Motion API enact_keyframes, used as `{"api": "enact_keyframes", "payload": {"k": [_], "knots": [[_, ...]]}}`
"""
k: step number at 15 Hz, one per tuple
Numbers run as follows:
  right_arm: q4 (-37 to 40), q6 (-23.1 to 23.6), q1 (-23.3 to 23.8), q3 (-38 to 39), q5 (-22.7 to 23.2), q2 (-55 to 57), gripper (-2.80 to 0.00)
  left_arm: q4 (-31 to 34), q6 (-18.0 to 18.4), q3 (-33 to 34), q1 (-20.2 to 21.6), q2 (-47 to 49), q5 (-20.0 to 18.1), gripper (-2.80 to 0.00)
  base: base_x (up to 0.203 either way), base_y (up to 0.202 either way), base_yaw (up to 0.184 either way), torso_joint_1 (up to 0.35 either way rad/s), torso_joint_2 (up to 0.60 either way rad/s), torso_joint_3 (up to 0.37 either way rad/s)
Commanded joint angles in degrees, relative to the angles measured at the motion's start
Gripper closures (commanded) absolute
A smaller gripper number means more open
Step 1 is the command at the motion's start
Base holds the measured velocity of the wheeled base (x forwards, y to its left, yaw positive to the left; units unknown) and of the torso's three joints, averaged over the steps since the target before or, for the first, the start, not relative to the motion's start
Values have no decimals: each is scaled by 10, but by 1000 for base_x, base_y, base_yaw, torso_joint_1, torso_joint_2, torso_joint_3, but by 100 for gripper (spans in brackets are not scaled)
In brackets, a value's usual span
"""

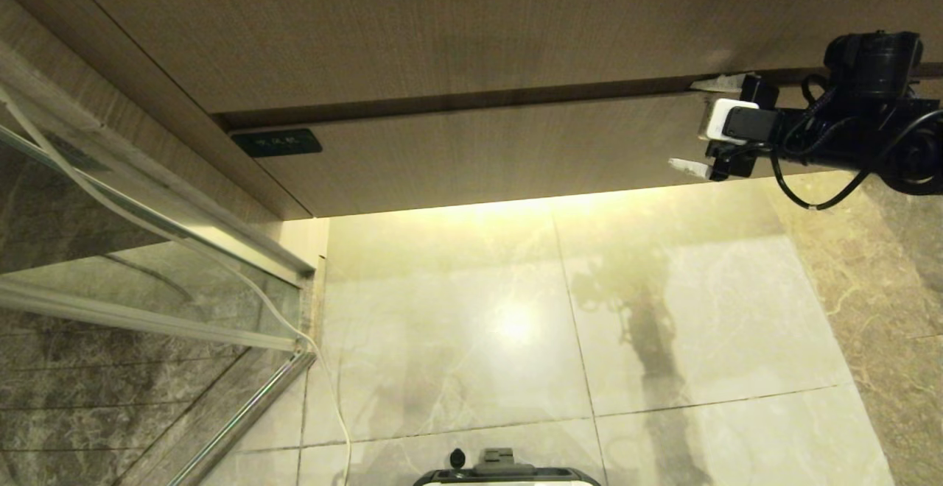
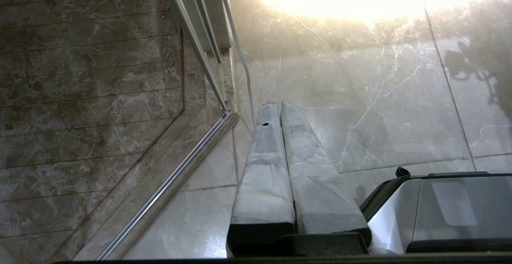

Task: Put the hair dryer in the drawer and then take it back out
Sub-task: Pull open the drawer

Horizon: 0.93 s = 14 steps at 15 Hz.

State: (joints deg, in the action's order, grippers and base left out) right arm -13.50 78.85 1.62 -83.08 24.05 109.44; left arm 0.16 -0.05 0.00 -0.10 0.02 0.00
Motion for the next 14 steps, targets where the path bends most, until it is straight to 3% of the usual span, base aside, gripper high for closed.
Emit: {"api": "enact_keyframes", "payload": {"k": [1, 7, 14], "knots": [[78, -10, 2, 6, -27, -12, -280, 0, 0, 1, 0, 0, 0, 0, 0, 0, 0, 0, 0, 0], [105, -87, 2, 24, -80, -28, -280, 0, 0, 1, 0, 0, 0, 0, 0, 0, 0, 0, 0, 0], [146, -102, 3, 81, -86, -102, -280, 0, 0, 1, 0, 0, 0, 0, 0, 0, 0, 0, 0, 0]]}}
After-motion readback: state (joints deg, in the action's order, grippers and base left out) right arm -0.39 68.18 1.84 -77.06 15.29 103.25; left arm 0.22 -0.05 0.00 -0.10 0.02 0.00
